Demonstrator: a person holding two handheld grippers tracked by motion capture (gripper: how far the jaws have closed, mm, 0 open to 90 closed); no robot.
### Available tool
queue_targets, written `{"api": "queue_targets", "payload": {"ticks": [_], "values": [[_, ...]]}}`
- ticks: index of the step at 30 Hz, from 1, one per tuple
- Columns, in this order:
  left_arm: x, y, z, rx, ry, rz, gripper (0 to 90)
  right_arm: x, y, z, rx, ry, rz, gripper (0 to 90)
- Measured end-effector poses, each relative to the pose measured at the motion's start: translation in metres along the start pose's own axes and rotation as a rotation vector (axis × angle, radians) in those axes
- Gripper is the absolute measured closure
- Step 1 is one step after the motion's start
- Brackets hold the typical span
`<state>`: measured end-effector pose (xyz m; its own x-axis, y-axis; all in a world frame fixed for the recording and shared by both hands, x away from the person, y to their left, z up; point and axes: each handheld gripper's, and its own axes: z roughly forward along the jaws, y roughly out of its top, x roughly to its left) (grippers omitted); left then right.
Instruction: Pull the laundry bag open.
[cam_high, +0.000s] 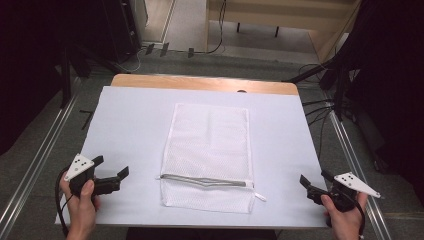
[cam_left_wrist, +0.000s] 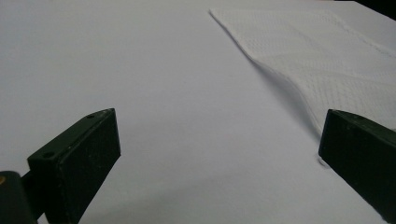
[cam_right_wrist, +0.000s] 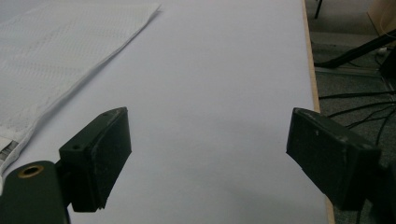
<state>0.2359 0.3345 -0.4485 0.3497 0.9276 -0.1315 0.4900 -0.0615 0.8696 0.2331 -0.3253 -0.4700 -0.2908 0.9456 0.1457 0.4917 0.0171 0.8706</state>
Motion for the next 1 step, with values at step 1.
{"api": "queue_targets", "payload": {"ticks": [1], "values": [[-0.0001,0.0,0.0004,0.007,0.0,0.003,0.0,0.0002,-0.0001,0.0006,0.002,-0.004,0.007,14.3]]}}
